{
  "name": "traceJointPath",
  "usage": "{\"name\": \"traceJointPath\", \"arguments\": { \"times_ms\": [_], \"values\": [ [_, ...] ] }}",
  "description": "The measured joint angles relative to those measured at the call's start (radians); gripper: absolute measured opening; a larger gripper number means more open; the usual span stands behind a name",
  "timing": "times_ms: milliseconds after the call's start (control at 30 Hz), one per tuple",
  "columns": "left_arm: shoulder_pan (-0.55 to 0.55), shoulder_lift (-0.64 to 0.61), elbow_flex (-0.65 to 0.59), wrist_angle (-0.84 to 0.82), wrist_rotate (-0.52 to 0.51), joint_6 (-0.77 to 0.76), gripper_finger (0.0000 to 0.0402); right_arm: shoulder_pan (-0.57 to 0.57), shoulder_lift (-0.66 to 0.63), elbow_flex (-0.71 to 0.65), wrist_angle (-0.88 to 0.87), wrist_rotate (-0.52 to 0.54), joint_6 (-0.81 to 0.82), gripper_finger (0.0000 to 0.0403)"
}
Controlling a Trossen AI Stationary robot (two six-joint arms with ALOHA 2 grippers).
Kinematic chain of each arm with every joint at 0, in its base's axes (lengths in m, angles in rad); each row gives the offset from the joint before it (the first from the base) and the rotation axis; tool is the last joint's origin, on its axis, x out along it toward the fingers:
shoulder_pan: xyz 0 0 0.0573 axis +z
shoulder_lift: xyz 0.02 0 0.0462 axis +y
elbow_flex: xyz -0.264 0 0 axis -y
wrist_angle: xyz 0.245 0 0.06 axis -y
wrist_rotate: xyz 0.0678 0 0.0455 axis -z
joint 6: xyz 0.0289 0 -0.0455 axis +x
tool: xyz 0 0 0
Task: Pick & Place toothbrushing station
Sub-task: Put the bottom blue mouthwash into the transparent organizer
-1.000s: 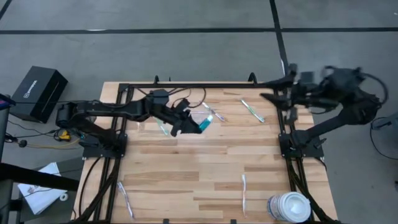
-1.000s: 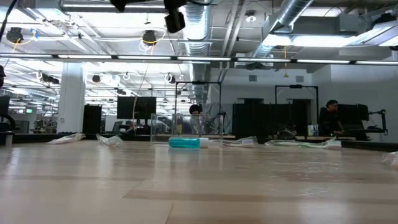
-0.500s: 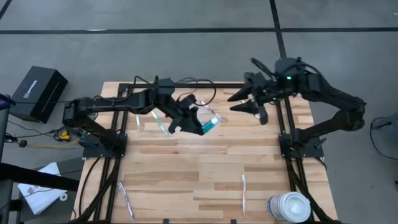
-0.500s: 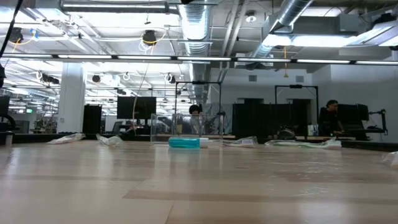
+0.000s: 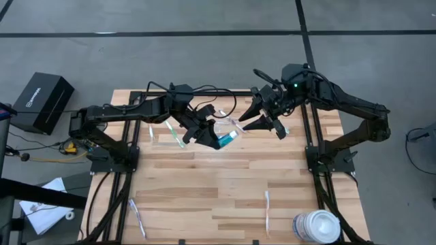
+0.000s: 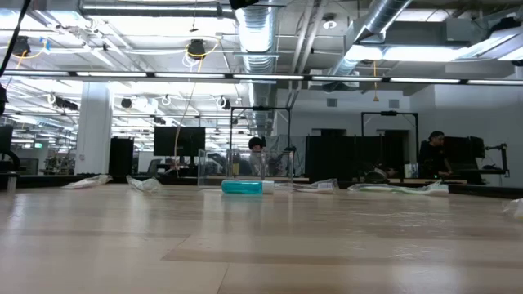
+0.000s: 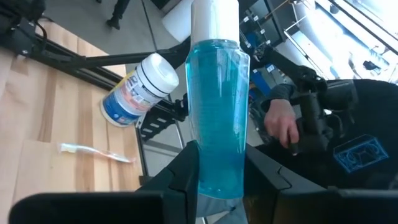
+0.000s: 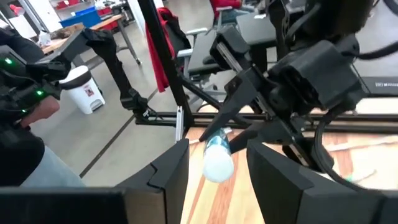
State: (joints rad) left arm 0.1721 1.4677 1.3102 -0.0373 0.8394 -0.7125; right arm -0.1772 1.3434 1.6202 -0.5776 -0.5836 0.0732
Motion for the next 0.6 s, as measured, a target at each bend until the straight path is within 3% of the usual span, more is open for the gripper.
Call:
{"name": "traceJointPath", "arguments": {
  "times_ms": [600],
  "values": [
    [0.035, -0.001, -0.001, 0.000, 0.027, -0.025, 0.0074, 0.008, 0.068, 0.000, 0.018, -0.097, 0.006, 0.0154]
  ]
}}
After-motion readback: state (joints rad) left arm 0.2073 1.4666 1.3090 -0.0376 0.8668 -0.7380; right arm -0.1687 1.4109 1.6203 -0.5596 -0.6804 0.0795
